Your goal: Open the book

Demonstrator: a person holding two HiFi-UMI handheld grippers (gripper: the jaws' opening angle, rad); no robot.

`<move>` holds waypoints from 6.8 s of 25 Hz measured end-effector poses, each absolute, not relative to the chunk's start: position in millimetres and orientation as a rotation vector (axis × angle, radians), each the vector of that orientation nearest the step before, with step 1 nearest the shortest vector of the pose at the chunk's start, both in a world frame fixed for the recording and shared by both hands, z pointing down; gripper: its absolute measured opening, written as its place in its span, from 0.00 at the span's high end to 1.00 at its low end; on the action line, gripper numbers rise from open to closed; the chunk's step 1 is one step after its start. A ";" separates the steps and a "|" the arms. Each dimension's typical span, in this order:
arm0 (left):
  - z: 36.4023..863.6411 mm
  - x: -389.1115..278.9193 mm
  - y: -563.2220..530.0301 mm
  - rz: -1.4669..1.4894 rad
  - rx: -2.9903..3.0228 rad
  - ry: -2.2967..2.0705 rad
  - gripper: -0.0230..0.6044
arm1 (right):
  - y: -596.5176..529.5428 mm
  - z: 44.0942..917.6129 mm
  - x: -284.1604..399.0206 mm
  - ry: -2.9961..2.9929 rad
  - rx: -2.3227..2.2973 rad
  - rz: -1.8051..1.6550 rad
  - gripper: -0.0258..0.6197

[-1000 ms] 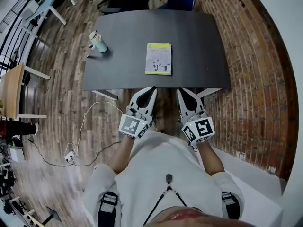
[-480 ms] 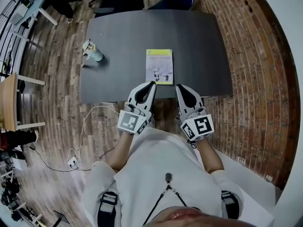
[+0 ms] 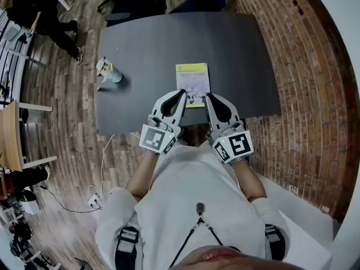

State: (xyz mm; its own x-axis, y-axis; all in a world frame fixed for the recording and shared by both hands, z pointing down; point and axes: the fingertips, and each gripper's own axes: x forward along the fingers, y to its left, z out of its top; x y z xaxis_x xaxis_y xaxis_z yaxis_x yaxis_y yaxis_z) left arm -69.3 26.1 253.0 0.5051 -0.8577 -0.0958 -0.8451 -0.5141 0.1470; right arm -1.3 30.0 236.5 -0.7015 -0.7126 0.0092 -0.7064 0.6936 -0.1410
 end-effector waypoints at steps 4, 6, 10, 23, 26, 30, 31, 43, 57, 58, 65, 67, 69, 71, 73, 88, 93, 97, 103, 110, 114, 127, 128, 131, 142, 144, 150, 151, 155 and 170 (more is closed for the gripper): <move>259.7 -70.1 14.3 -0.223 2.649 -1.492 0.93 | 23.0 243.5 -12.4 2.878 -1.181 -0.200 0.91; 262.6 -68.6 7.0 -0.211 2.647 -1.491 0.93 | 16.0 247.8 -12.8 2.885 -1.178 -0.211 0.91; 266.6 -66.5 -8.7 -0.191 2.625 -1.509 0.93 | -0.9 252.9 -7.7 2.893 -1.168 -0.238 0.91; 277.8 -35.8 -60.7 -0.203 2.498 -1.640 0.93 | -56.7 261.2 29.0 2.961 -1.062 -0.265 0.91; 281.5 -24.1 -70.1 -0.198 2.480 -1.663 0.93 | -66.9 265.1 39.0 2.986 -1.031 -0.273 0.91; 287.5 -12.6 -84.2 -0.190 2.447 -1.697 0.93 | -82.0 268.1 50.8 3.005 -0.992 -0.282 0.91; 290.3 -10.2 -87.2 -0.182 2.435 -1.709 0.93 | -85.1 269.3 53.4 3.012 -0.982 -0.284 0.91; 377.5 8.6 -115.4 -0.019 2.218 -1.797 0.93 | -124.0 302.6 66.9 3.099 -0.848 -0.347 0.91; 493.2 42.8 -146.7 0.212 2.095 -1.686 0.93 | -160.6 349.0 80.4 3.131 -0.832 -0.421 0.91; 500.3 45.4 -149.3 0.226 2.090 -1.683 0.93 | -160.9 354.9 83.6 3.136 -0.836 -0.434 0.91; 556.4 61.6 -155.3 0.304 2.017 -1.660 0.93 | -160.1 392.9 104.9 3.168 -0.862 -0.527 0.91; 570.6 63.3 -157.8 0.319 1.992 -1.664 0.93 | -162.2 399.5 107.5 3.166 -0.867 -0.541 0.91; 584.9 66.1 -159.2 0.345 1.964 -1.668 0.93 | -162.6 405.1 110.1 3.163 -0.866 -0.556 0.91; 599.6 70.6 -158.4 0.377 1.931 -1.668 0.93 | -160.4 411.2 112.7 3.167 -0.855 -0.573 0.91; 612.4 75.1 -157.2 0.409 1.908 -1.656 0.93 | -157.6 417.5 113.7 3.173 -0.844 -0.597 0.91; 681.5 96.4 -150.2 0.618 1.769 -1.589 0.66 | -158.9 439.1 134.3 3.192 -0.821 -0.660 0.91; 701.8 93.5 -149.9 0.744 1.714 -1.620 0.61 | -161.1 446.7 136.4 3.193 -0.813 -0.675 0.91; 705.0 90.5 -151.4 0.847 1.690 -1.683 0.61 | -163.5 445.5 139.5 3.187 -0.807 -0.673 0.91; 708.7 83.7 -150.9 1.011 1.648 -1.778 0.62 | -165.8 444.7 142.4 3.189 -0.799 -0.669 0.91; 711.1 80.8 -149.8 1.008 1.590 -1.829 0.67 | -164.9 447.9 147.7 3.187 -0.796 -0.677 0.91; 705.0 80.9 -151.9 0.973 1.569 -1.835 0.70 | -167.5 444.9 148.0 3.188 -0.791 -0.677 0.91; 689.7 82.1 -145.3 0.966 1.461 -1.847 0.72 | -169.7 433.6 153.1 3.167 -0.778 -0.684 0.91; 690.2 81.5 -144.9 0.970 1.469 -1.850 0.72 | -170.4 436.8 153.4 3.166 -0.779 -0.686 0.91; 692.6 77.4 -143.1 0.990 1.515 -1.845 0.78 | -170.5 450.1 148.8 3.168 -0.781 -0.692 0.91; 678.4 69.2 -142.0 0.912 1.548 -1.801 0.89 | -168.2 451.6 135.9 3.183 -0.777 -0.688 0.91; 673.4 66.2 -142.7 0.882 1.554 -1.791 0.90 | -168.5 451.5 134.7 3.187 -0.783 -0.689 0.91; 656.5 56.8 -138.7 0.806 1.587 -1.772 0.90 | -164.1 449.0 131.8 3.198 -0.788 -0.676 0.91; 656.2 55.2 -136.9 0.799 1.594 -1.770 0.90 | -162.5 450.7 131.1 3.198 -0.791 -0.675 0.91; 653.2 47.8 -132.9 0.767 1.617 -1.758 0.91 | -158.4 452.6 124.8 3.195 -0.800 -0.671 0.91; 640.9 23.4 -125.6 0.662 1.689 -1.689 0.91 | -138.3 451.3 91.9 3.193 -0.850 -0.670 0.91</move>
State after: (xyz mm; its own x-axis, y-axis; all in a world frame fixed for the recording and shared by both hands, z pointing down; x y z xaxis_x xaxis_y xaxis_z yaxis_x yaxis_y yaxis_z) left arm 23.4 -125.6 640.9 0.0423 -0.6659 0.7449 -0.9947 0.0417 0.0938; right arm 91.9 -138.3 451.3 -0.8483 -0.4258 0.3148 -0.5165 0.7966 -0.3142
